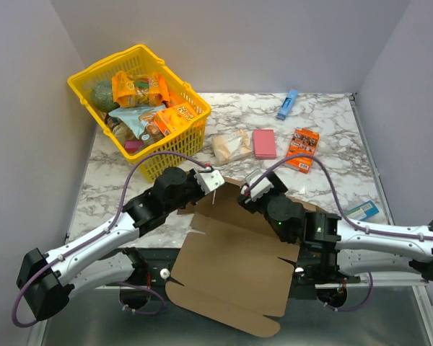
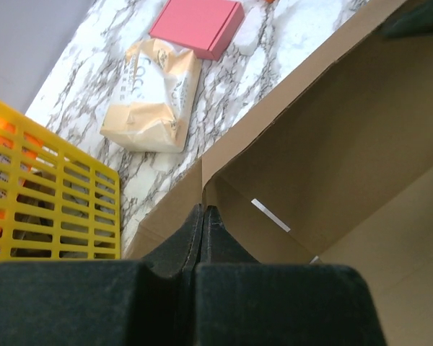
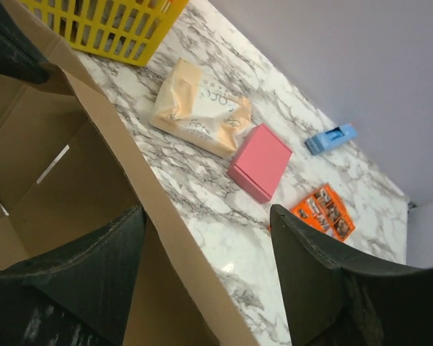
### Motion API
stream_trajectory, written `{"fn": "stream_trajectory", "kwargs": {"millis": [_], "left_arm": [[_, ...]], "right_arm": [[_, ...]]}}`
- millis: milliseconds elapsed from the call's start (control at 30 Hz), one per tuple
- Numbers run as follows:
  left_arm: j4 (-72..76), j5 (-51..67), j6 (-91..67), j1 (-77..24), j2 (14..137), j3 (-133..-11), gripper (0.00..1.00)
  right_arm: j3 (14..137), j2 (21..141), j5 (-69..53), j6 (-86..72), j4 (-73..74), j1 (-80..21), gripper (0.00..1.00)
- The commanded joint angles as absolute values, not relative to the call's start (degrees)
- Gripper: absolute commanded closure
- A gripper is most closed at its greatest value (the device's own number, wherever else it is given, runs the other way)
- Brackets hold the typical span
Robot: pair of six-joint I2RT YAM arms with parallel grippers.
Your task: Fold the paper box
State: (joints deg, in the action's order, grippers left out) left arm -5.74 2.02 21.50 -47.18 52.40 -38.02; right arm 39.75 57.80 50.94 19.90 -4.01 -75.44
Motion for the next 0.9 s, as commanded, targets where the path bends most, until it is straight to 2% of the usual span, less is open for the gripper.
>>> {"fn": "stream_trajectory", "kwargs": {"millis": [0, 100, 200, 333, 433, 567, 700, 833, 867], "left_arm": [[-6.5, -4.2, 14.4, -47.4, 54.4, -37.4, 1.0], [-4.6, -7.6, 12.4, -48.9, 54.0, -36.7, 1.0], [-2.3, -13.6, 11.5, -50.2, 53.5, -35.5, 1.0], [-1.1, -20.0, 10.6, -51.8, 53.3, -34.6, 1.0], [-0.3, -23.8, 11.2, -54.0, 52.1, -33.4, 1.0], [-0.3, -27.7, 12.5, -55.8, 51.1, -32.6, 1.0], [1.6, -29.8, 13.0, -56.8, 49.6, -32.2, 1.0], [2.3, -30.8, 13.4, -57.6, 48.4, -31.4, 1.0], [2.5, -31.1, 13.6, -58.0, 48.3, -31.3, 1.0]], "right_arm": [[51.3, 52.9, 47.8, -7.0, 22.8, -75.7, 0.23], [57.4, 50.9, 43.3, -23.6, 33.0, -75.7, 0.23], [59.2, 49.0, 39.7, -39.4, 36.2, -75.7, 0.23], [55.9, 48.8, 33.9, -57.4, 32.2, -75.7, 0.17], [53.9, 51.0, 30.2, -69.1, 28.5, -75.2, 0.09], [52.7, 54.1, 24.2, -76.2, 25.3, -71.3, 0.08], [45.1, 52.7, 18.2, -86.2, 18.7, -64.4, 0.12], [39.4, 47.6, 26.3, -92.6, 17.4, -63.5, 0.18], [38.8, 46.8, 29.0, -94.5, 17.4, -63.4, 0.22]]}}
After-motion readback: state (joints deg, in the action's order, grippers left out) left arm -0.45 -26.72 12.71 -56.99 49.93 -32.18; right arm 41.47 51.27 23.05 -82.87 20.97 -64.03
